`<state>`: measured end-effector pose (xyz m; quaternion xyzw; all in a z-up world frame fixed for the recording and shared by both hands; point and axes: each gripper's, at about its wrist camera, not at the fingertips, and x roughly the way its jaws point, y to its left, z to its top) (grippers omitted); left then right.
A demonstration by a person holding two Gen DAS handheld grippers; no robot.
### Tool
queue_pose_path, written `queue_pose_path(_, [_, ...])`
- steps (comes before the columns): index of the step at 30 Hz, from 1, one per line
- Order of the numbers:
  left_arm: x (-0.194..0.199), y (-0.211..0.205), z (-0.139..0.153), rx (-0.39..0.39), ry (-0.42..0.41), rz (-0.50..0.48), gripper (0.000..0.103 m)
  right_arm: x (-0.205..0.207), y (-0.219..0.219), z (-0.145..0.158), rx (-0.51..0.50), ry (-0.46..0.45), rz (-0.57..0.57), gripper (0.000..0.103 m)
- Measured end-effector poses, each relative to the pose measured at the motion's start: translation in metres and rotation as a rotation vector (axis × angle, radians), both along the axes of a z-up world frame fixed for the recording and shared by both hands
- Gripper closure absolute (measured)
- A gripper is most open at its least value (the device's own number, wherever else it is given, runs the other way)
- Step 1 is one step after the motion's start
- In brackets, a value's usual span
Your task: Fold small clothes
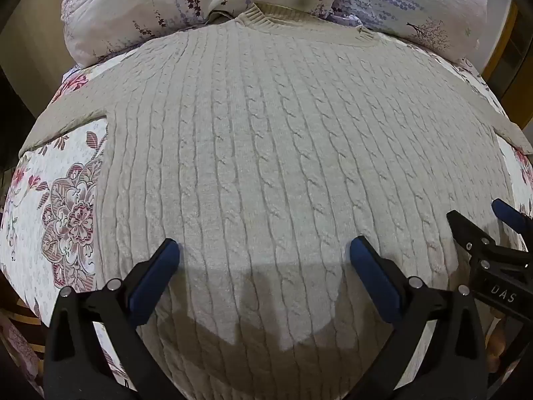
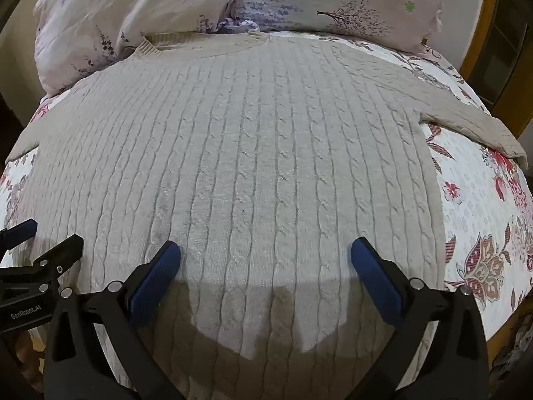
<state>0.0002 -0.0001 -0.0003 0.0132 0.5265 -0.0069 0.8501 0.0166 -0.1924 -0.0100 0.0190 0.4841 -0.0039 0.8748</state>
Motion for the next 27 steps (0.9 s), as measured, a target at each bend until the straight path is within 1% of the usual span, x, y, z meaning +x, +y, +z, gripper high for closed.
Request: queue_pose_path(27, [-0.0001, 0.0000, 0.0001, 0.001, -0.004, 0.000, 0.002, -0.0011, -0.0009, 0.0022, 0.000, -0.009, -0.001, 0.001])
